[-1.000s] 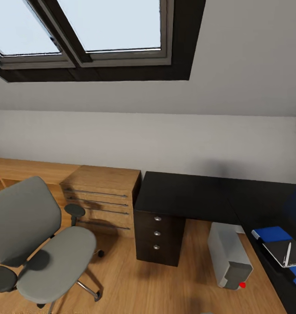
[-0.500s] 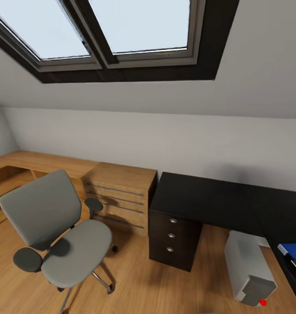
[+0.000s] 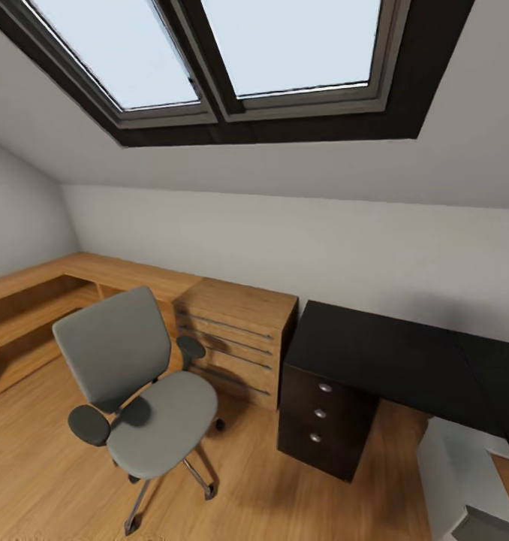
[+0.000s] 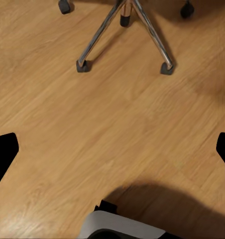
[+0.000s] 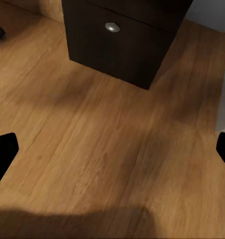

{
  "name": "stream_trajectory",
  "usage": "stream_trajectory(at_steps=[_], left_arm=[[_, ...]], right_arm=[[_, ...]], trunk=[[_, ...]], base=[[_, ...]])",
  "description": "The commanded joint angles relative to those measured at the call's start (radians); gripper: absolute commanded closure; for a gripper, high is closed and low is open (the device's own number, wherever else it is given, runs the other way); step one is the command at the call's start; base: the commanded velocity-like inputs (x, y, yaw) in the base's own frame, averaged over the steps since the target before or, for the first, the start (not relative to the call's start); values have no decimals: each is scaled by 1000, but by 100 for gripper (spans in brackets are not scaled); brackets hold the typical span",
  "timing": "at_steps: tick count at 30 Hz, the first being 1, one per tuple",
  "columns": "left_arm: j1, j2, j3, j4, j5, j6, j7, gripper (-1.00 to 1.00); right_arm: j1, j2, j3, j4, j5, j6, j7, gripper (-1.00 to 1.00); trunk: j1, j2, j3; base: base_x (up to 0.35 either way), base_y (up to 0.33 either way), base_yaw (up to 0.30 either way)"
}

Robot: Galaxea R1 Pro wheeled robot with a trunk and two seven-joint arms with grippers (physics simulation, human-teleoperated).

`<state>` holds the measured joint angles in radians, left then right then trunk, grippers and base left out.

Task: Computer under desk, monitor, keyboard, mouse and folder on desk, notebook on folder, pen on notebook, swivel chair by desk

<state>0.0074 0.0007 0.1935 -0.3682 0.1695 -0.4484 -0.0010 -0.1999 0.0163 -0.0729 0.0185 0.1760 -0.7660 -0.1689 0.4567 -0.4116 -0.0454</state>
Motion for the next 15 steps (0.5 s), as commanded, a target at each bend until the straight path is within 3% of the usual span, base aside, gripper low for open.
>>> stream_trajectory(at_steps=[1, 12, 15], left_arm=[[0, 1, -2, -2, 7, -1, 0, -100], [0, 2, 1, 2, 7, -5, 0, -100], [0, 2, 1, 39, 7, -38, 0, -100]], right_arm=[[6, 0, -7, 2, 12, -16, -4, -100], [40, 0, -7, 2, 16, -66, -4, -100], [40, -1, -7, 2, 16, -65, -4, -100]], trunk=[[1, -2, -1], [1, -2, 12], [1, -2, 15]], base=[[0, 0, 245], [0, 0, 214], [0, 0, 186]])
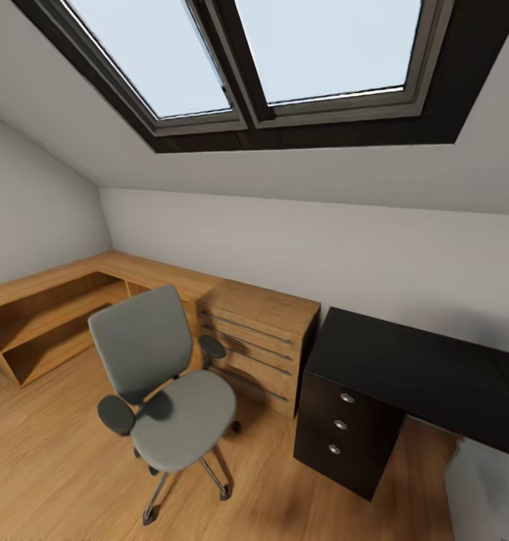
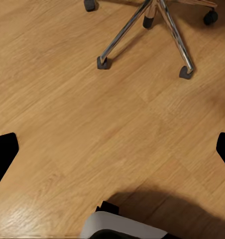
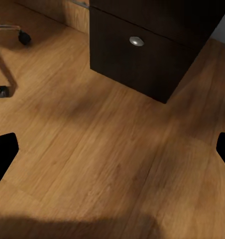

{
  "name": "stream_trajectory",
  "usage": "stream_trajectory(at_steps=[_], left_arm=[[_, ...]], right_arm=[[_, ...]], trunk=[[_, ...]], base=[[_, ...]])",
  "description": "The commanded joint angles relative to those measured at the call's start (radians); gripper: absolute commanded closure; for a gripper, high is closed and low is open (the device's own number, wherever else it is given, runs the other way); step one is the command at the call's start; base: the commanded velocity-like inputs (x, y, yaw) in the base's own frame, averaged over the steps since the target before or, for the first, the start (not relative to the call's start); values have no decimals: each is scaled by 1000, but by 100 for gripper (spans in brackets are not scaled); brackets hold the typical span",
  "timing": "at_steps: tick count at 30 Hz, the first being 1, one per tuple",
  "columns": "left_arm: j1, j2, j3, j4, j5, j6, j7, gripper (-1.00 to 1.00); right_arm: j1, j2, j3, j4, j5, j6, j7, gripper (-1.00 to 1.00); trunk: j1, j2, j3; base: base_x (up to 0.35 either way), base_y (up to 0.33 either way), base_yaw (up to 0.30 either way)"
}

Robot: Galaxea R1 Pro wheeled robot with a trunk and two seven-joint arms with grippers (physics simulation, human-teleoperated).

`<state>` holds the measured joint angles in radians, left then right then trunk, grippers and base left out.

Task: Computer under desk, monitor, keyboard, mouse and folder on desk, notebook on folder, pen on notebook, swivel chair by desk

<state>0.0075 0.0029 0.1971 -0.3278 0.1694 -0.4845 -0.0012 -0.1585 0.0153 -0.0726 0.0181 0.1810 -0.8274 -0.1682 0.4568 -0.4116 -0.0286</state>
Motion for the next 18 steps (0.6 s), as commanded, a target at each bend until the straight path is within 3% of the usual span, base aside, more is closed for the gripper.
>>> stream_trajectory(at_steps=[1, 3, 9, 11, 13, 18], left_arm=[[0, 0, -2, 12, 7, -18, 0, -100], [0, 0, -2, 41, 7, -60, 0, -100], [0, -1, -7, 203, 1, -338, -3, -100], [0, -1, -8, 225, 0, -395, -3, -100], [0, -1, -8, 241, 1, -437, -3, -100], [0, 0, -9, 257, 1, -462, -10, -100]], right_arm=[[-1, 0, -7, 2, 11, -2, -5, -100], [-1, -1, -7, 2, 11, -1, -5, -100], [-1, 0, -7, 2, 11, 0, -5, -100], [-1, -1, -7, 2, 11, 1, -5, -100], [-1, -1, -7, 2, 10, 1, -4, -100], [-1, -1, -7, 2, 9, 1, -4, -100]], trunk=[[1, -2, -1], [1, -2, 1], [1, -2, 4], [1, -2, 5], [1, -2, 6], [1, -2, 6]], base=[[0, 0, 179], [0, 0, 181], [0, 0, 187], [0, 0, 171], [0, 0, 80], [0, 0, 35]])
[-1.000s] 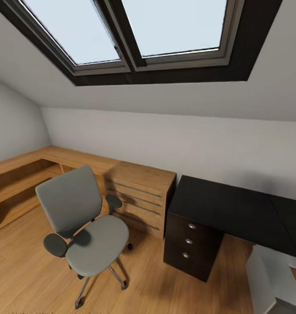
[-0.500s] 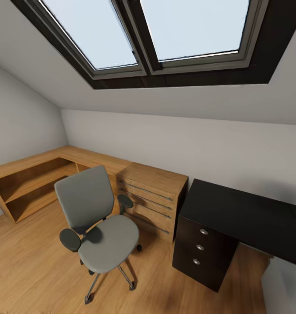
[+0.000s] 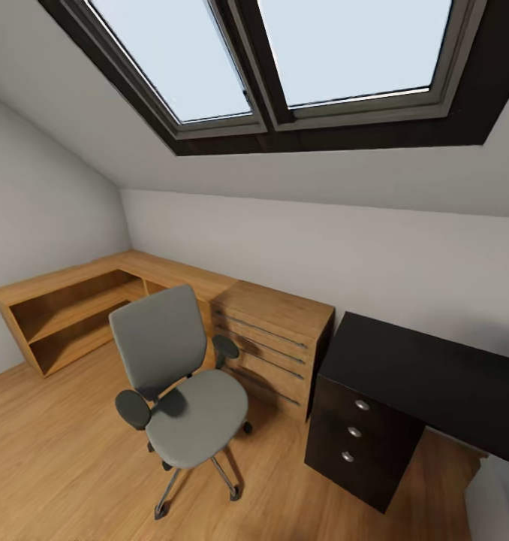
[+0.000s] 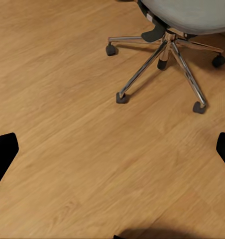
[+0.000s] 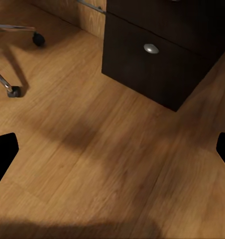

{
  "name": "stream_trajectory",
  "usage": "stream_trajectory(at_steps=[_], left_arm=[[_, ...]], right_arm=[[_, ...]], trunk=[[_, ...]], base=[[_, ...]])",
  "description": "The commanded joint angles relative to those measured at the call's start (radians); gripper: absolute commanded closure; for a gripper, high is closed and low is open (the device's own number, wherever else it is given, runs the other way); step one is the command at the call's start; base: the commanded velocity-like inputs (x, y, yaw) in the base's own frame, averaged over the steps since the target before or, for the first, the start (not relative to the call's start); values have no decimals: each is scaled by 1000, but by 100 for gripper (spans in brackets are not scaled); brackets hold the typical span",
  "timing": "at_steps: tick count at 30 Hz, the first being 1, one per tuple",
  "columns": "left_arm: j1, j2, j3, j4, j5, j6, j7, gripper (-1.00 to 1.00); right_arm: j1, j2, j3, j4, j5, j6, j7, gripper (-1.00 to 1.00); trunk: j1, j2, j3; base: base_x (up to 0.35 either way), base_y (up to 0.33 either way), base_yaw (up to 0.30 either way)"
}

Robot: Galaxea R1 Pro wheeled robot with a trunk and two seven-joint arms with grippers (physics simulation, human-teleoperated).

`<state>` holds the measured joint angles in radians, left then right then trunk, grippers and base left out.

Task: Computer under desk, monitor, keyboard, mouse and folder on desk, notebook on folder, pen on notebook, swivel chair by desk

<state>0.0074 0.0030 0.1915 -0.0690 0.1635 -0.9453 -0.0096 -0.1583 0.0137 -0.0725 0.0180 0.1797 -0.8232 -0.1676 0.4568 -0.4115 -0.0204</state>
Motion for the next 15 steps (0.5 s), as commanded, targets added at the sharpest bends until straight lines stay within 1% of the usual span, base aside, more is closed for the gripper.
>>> stream_trajectory(at_steps=[1, 4, 7, 15], left_arm=[[0, 0, -3, 0, 7, -4, -10, -100], [0, 0, -3, 2, 7, -7, -33, -100], [0, 0, -3, 3, 9, -7, -47, -100], [0, 0, -2, 3, 10, 2, -46, -100]], right_arm=[[-1, 0, -8, 2, 11, -3, -5, -100], [-1, 0, -8, 2, 11, -3, -6, -100], [-1, 0, -8, 2, 10, -2, -6, -100], [-1, 0, -9, 2, 8, -1, -7, -100]], trunk=[[1, -2, -2], [1, -2, -2], [1, -2, -3], [1, -2, -7]], base=[[0, 0, 109], [0, 0, 168], [0, 0, 234], [0, 0, 262]])
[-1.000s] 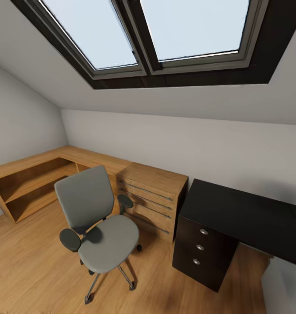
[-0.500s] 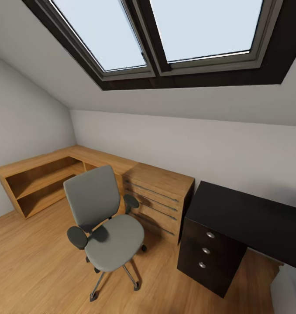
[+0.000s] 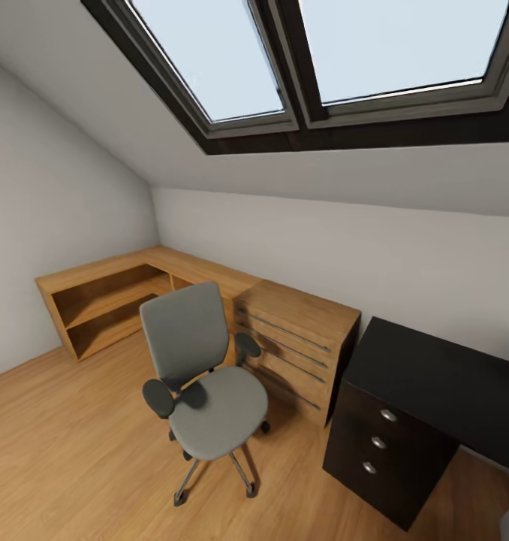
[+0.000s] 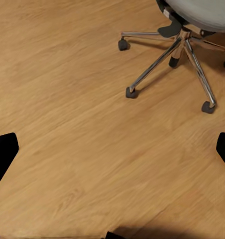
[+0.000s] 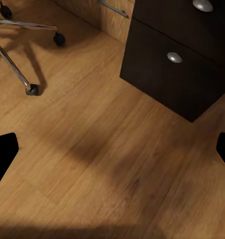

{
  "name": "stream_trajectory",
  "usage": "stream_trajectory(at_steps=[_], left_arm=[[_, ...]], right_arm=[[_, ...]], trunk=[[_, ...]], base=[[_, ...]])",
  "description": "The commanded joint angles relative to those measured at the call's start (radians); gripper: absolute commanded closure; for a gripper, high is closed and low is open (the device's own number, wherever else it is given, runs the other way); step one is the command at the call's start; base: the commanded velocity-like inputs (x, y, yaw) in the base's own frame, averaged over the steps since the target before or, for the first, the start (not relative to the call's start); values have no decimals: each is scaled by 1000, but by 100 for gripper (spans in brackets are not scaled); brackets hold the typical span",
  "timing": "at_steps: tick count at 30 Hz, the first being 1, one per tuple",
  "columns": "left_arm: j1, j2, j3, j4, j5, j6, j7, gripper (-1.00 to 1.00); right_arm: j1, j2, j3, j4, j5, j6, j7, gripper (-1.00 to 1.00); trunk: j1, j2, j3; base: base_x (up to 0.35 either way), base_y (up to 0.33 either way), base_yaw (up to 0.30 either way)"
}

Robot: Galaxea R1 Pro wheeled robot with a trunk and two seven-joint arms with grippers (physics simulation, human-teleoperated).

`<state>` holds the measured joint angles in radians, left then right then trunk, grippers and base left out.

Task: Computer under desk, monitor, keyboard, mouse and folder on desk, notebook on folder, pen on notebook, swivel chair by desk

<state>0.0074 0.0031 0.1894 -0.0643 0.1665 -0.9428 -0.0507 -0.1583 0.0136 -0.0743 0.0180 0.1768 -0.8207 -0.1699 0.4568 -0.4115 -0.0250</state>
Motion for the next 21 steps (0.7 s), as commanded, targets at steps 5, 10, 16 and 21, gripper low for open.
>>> stream_trajectory(at_steps=[5, 10, 16, 21], left_arm=[[0, 0, 1, -2, 7, 1, -4, -100], [0, 0, 1, -2, 7, 1, -3, -100], [0, 0, 1, -2, 7, 2, -3, -100], [0, 0, 2, -2, 8, 12, -4, -100]], right_arm=[[-1, 0, -8, 2, 10, -3, -7, -100], [-1, 1, -8, 2, 9, -1, -9, -100], [-1, 2, -8, 2, 9, 1, -9, -100], [-1, 2, -9, 2, 8, 0, -10, -100]], trunk=[[1, -2, -6], [1, -2, -12], [1, -2, -20], [1, -2, -25]], base=[[0, 0, 238], [0, 0, 199], [0, 0, 188], [0, 0, 223]])
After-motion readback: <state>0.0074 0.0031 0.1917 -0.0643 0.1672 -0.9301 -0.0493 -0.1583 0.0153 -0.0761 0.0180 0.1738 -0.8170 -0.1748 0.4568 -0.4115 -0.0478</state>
